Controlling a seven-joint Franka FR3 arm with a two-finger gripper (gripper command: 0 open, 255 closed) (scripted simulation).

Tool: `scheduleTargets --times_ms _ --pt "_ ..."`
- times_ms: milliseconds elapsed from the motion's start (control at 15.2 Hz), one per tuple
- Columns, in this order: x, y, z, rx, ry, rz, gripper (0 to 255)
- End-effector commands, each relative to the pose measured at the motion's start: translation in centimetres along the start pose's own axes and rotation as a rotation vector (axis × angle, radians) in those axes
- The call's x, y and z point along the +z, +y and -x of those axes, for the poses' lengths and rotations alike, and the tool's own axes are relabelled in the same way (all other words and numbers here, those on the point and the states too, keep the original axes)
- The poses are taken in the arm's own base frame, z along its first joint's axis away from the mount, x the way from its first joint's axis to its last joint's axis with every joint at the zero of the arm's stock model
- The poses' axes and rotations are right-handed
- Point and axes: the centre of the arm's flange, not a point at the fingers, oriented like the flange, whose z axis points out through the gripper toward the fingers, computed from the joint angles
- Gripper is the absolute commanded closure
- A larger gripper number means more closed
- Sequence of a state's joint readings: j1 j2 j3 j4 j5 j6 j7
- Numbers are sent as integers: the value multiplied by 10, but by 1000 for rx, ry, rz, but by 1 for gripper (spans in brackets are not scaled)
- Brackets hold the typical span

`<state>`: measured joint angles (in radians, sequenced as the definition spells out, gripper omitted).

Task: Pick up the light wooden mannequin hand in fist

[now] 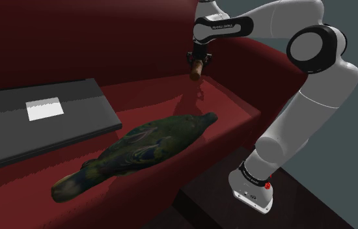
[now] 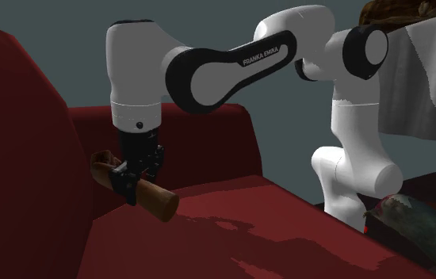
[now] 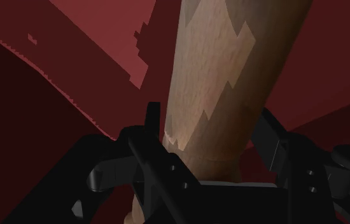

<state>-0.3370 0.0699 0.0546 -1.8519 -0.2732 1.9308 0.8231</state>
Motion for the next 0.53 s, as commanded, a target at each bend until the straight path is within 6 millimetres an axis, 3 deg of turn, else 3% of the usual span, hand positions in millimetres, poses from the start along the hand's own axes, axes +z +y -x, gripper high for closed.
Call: scheduleTargets --times_ms 0,462 --pt "-4 1 0 -1 -1 1 255" --pt "-40 7 -7 -1 -1 1 255"
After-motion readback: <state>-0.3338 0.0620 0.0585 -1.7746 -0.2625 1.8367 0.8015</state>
